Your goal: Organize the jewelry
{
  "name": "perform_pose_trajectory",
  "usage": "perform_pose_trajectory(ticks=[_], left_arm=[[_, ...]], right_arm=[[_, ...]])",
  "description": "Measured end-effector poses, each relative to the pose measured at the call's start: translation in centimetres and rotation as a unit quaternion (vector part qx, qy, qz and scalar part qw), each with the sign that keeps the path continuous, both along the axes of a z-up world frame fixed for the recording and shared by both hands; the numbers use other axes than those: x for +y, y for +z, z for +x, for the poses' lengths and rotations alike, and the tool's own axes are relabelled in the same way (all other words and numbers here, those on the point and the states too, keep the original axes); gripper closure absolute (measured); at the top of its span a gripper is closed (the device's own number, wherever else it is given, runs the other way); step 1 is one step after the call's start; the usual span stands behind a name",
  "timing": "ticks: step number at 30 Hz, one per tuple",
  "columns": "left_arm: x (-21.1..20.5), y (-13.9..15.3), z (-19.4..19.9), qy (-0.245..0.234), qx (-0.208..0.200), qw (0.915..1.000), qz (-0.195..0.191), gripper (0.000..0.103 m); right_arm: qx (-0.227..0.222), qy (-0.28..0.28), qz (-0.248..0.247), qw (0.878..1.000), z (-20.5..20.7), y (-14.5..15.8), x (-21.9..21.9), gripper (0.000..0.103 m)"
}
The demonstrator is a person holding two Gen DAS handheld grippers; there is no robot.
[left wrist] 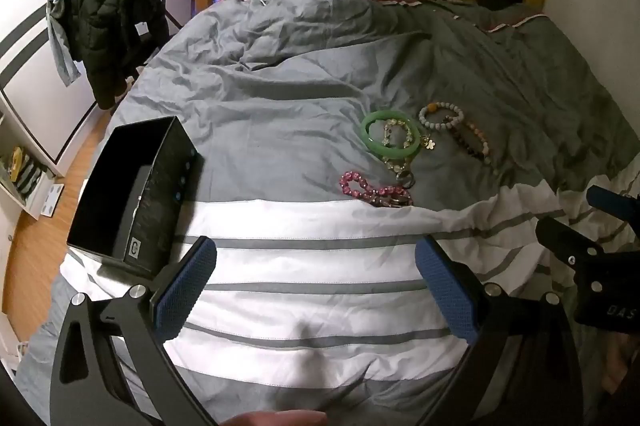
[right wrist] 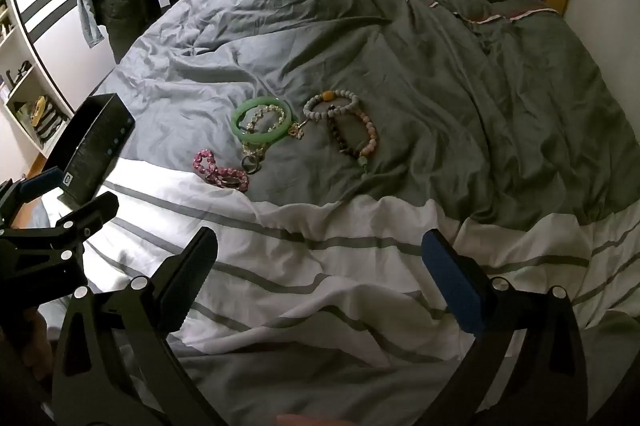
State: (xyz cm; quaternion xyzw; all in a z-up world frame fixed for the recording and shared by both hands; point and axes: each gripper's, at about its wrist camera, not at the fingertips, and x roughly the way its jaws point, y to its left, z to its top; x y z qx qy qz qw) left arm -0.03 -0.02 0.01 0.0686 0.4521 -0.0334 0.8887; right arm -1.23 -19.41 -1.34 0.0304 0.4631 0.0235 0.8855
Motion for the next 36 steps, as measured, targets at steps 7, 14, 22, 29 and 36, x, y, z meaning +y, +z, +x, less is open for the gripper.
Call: perform_pose_trajectory(ticks=[7,14,22,29,36], left_arm=[[0.04,0.06,-0.04,0.000,0.001,1.0000,-0.001,0.005],[-0.09,0.01,0.10,0.000,0.003,1.0000,-0.001,0.005],[-0.04,-0.16,-0.01,-0.004,0.005,1.0000,0.000,0.005],[-0.10,-0.20,-0.01,-0.003,0.005,1.0000,0.001,0.005],[-0.10,-0.27,0.00,-0.002,0.006,1.0000,0.001,0.005]], right_arm=[[0.002,0.000,0.000,1.000,0.01,-0.10,0.03,0.002],[0.003,0.001,0.001,1.000,0.00,-0.14,0.04,0.002],[0.004,0.001,0.001,1.000,0.00,-0.21,0.11,0.002],[0.005,0.001,0.002,1.000,0.05,-0.27,0.01,0.002],[0.006,0.001,0.003,1.000,0.01,-0.25,0.01,0.002]])
